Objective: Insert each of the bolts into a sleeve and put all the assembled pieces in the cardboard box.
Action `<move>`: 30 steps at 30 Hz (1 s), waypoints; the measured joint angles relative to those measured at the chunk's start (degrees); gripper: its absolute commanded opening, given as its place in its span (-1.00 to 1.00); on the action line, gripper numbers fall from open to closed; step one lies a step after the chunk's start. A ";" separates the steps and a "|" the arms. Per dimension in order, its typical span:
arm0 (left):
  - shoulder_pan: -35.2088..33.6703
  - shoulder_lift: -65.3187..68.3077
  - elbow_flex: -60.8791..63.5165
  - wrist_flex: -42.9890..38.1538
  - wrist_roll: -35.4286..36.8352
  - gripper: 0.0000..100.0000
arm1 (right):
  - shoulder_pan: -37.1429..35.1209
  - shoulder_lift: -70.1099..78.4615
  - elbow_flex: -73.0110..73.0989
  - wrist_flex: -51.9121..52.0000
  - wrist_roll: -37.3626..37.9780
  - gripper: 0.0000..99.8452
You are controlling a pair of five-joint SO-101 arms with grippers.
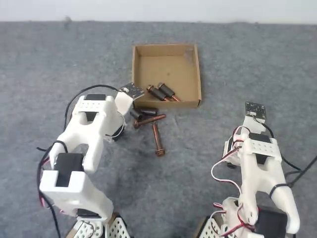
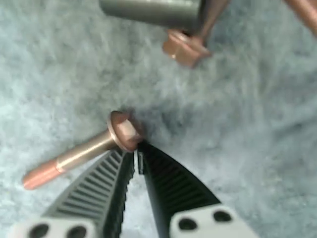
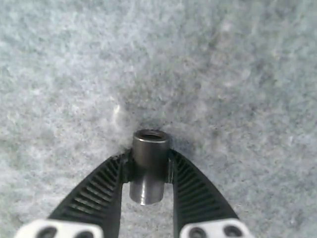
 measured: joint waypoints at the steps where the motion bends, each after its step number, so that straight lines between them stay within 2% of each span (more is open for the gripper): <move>1: 0.18 0.00 0.00 -0.26 0.00 -0.97 | 0.00 0.00 0.00 0.00 0.00 -0.98; 6: 1.05 0.53 -1.67 -0.70 0.00 -0.97 | 0.00 0.00 0.00 0.00 0.00 -0.98; 12: 1.05 4.22 -6.42 -7.65 0.00 -0.97 | 0.00 0.00 0.00 0.00 0.00 -0.98; 18: 1.05 5.10 -8.79 -8.35 0.00 -0.97 | 0.00 0.00 0.00 0.00 0.00 -0.98; 21: 1.05 5.10 -9.49 -8.18 0.00 -0.91 | 0.00 0.00 0.00 0.00 0.00 -0.98; 25: 1.32 3.96 -9.49 -2.90 0.00 -0.71 | 0.00 0.00 0.00 0.00 0.00 -0.98; 30: 0.18 -1.85 -9.49 -0.26 -1.14 -0.70 | 0.00 0.00 0.00 0.00 0.00 -0.98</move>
